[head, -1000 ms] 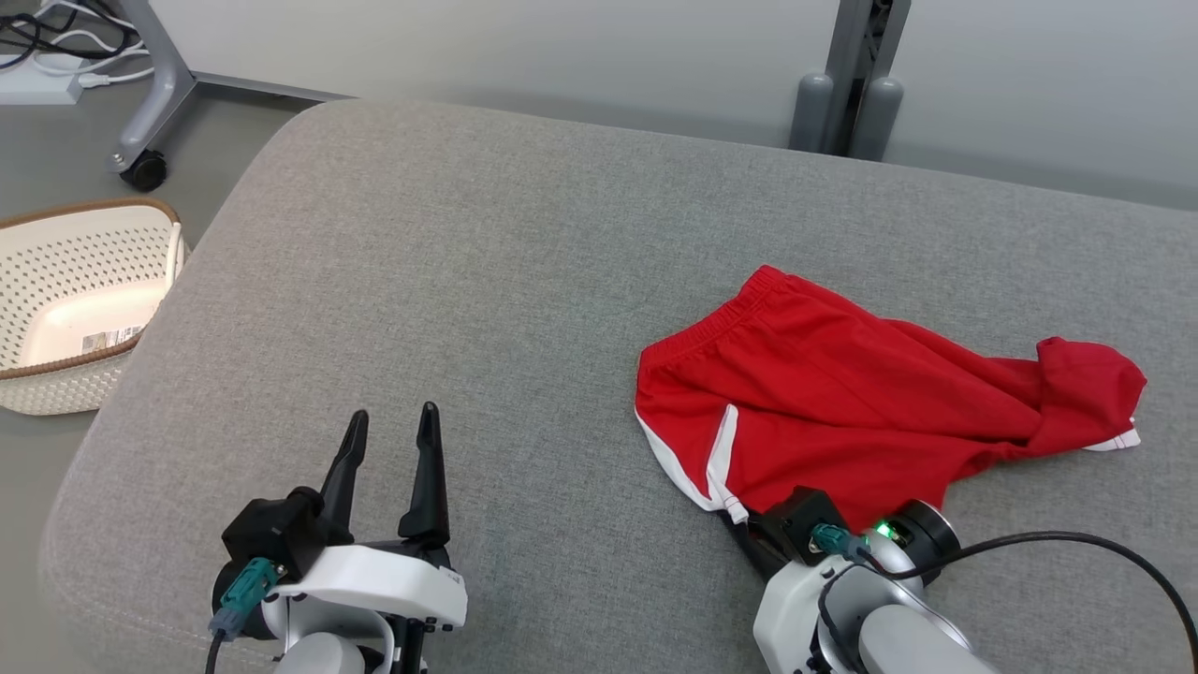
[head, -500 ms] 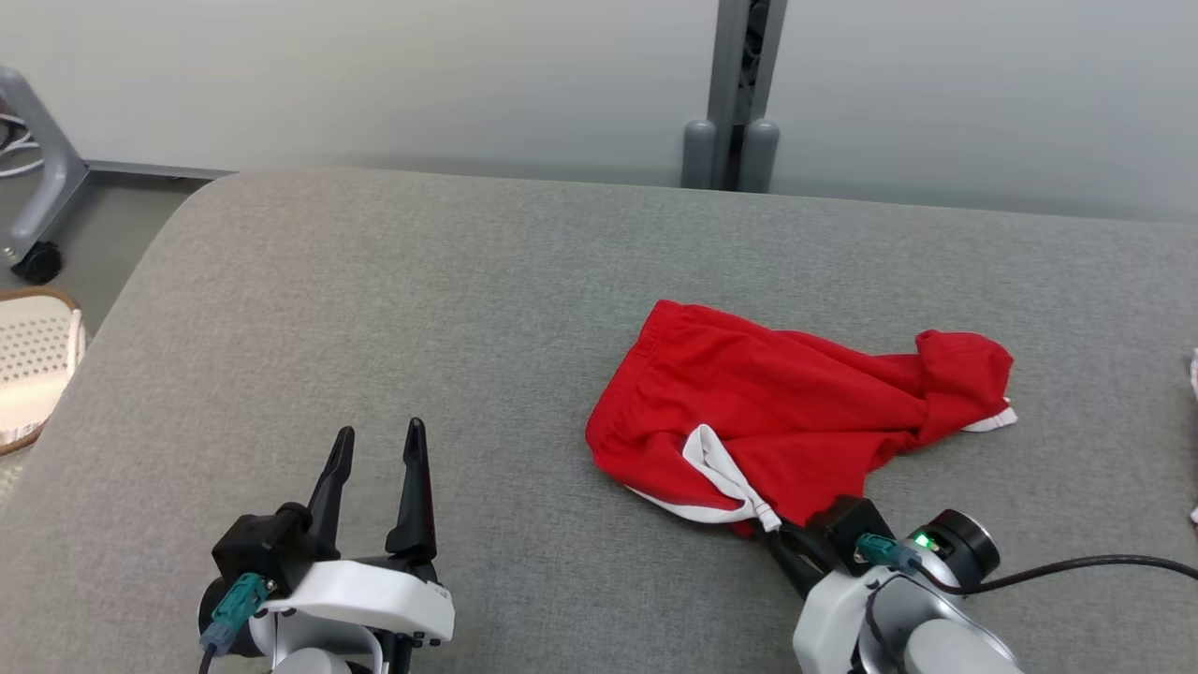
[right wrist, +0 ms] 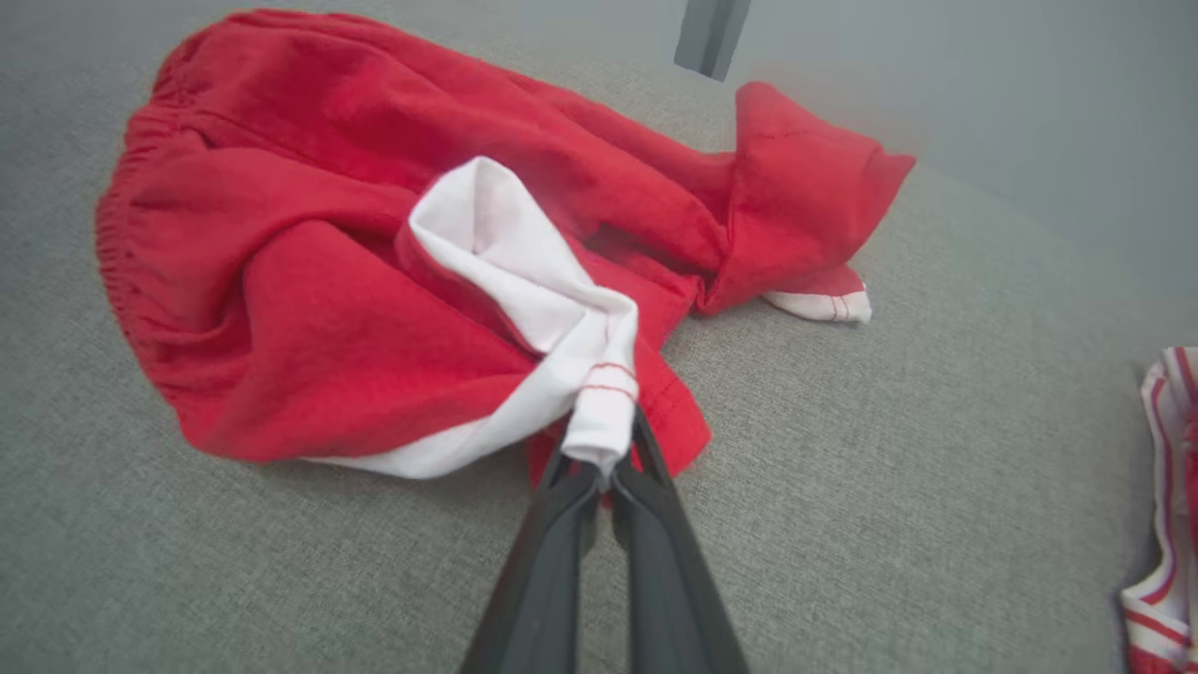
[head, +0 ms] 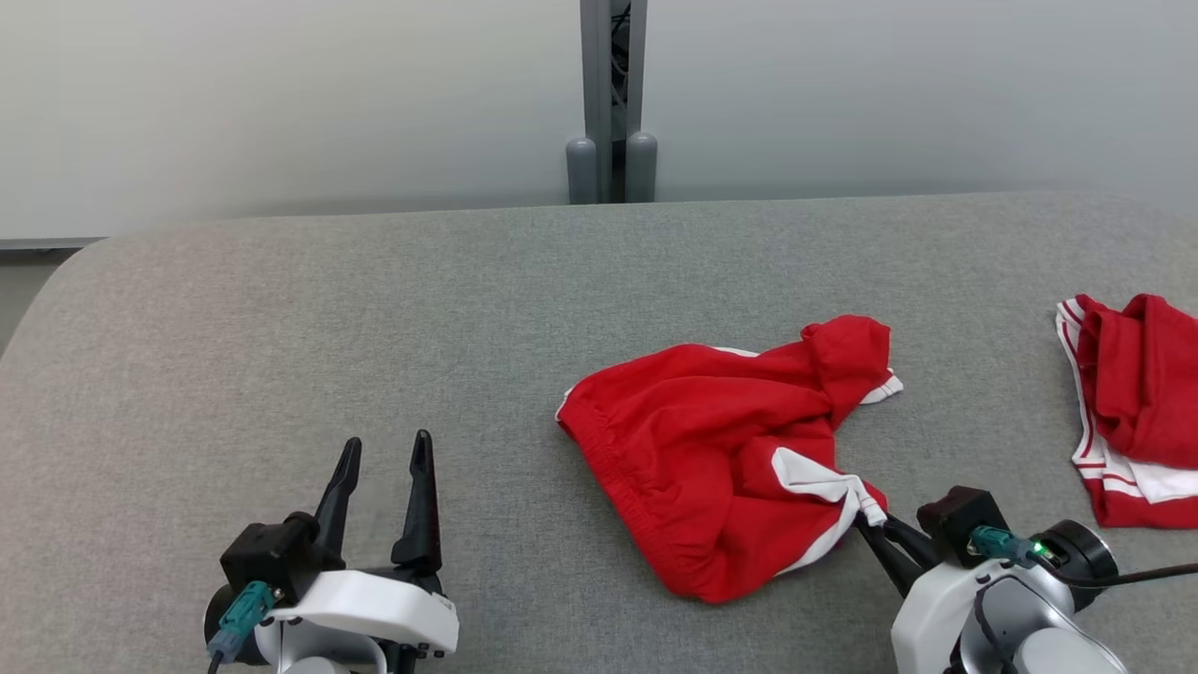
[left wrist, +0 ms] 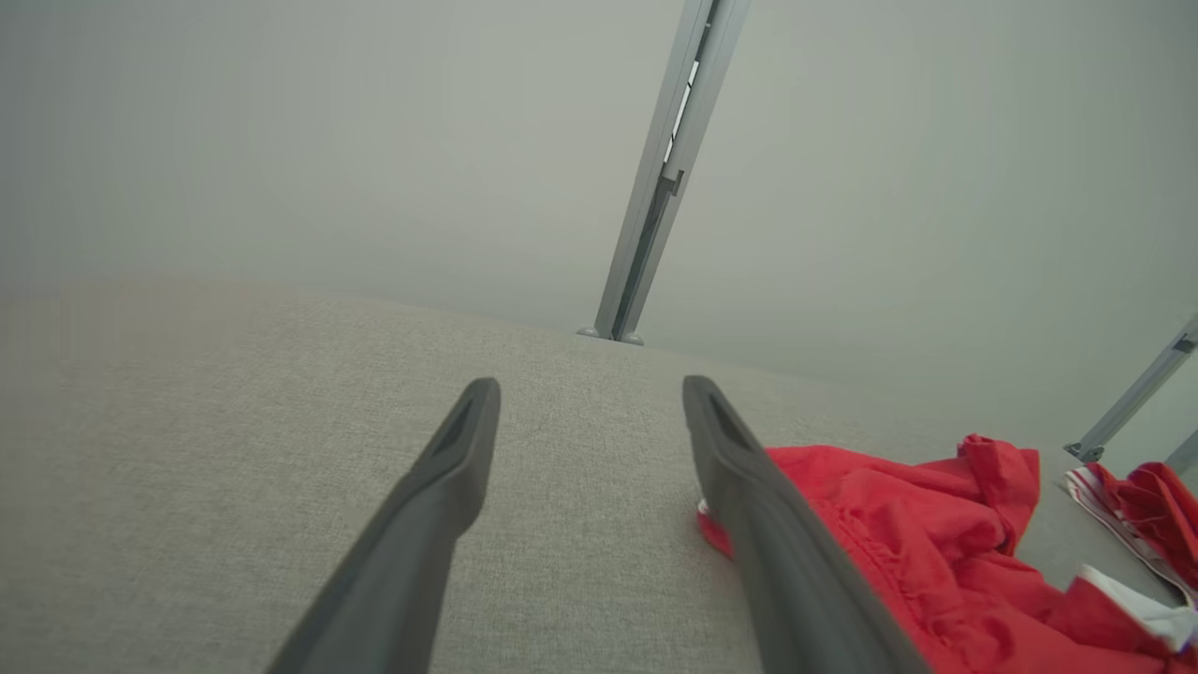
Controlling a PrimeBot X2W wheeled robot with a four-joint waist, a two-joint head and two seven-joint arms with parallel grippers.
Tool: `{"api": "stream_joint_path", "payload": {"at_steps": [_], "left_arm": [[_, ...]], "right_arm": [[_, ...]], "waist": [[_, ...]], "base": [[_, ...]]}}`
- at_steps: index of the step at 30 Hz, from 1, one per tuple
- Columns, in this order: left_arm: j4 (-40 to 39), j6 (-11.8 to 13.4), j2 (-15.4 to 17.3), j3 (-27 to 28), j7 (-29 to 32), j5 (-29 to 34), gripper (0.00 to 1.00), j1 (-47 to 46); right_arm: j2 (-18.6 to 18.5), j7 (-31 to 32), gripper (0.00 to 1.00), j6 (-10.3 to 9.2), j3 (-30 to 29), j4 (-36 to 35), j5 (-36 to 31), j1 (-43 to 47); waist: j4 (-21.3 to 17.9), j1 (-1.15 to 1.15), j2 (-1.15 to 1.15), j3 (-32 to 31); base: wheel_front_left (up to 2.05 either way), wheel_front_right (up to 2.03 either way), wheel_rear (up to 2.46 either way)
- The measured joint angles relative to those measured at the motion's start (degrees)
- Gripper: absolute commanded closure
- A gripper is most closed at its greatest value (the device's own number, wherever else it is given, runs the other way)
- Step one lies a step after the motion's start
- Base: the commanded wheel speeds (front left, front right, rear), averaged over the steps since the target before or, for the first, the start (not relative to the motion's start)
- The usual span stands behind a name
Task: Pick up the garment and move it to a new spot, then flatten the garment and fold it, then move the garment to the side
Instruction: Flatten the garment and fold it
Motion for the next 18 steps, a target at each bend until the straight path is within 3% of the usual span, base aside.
{"api": "stream_joint_path", "payload": {"at_steps": [1, 2, 3, 10, 18], "left_arm": [[0.07, -0.07, -0.02, -0.14, 0.0, -0.01, 0.0, -0.1], [0.2, -0.11, -0.04, -0.37, 0.0, -0.01, 0.0, -0.27], [0.26, -0.11, -0.03, -0.37, 0.0, -0.01, 0.0, -0.37], [0.69, -0.19, -0.02, -0.11, 0.0, 0.25, 0.0, -1.33], [1.13, -0.62, -0.02, 0.09, 0.0, 0.36, 0.0, -1.52]], "right_arm": [[0.26, 0.29, 1.0, 0.0, -0.46, -0.13, 0.3, 0.25], [0.99, 0.26, 0.7, 0.0, -0.82, -0.57, 0.69, 0.78], [1.32, 0.23, 0.0, 0.0, -0.97, -0.79, 0.83, 0.92], [1.81, 0.77, 0.0, 0.0, -3.68, -0.98, 1.05, 1.0], [3.69, -1.12, 0.0, 0.0, -11.45, -5.02, 2.26, 2.74]], "waist": [[-0.38, 0.0, 0.0, 0.14], [-1.03, 0.0, 0.0, 0.52], [-1.31, 0.0, 0.0, 0.72], [-2.72, 0.0, 0.0, 1.86], [-3.49, 0.0, 0.0, 2.49]], "base": [[0.0, 0.0, 0.0], [0.0, 0.0, 0.0], [0.0, 0.0, 0.0], [0.0, 0.0, 0.0], [0.0, 0.0, 0.0]]}}
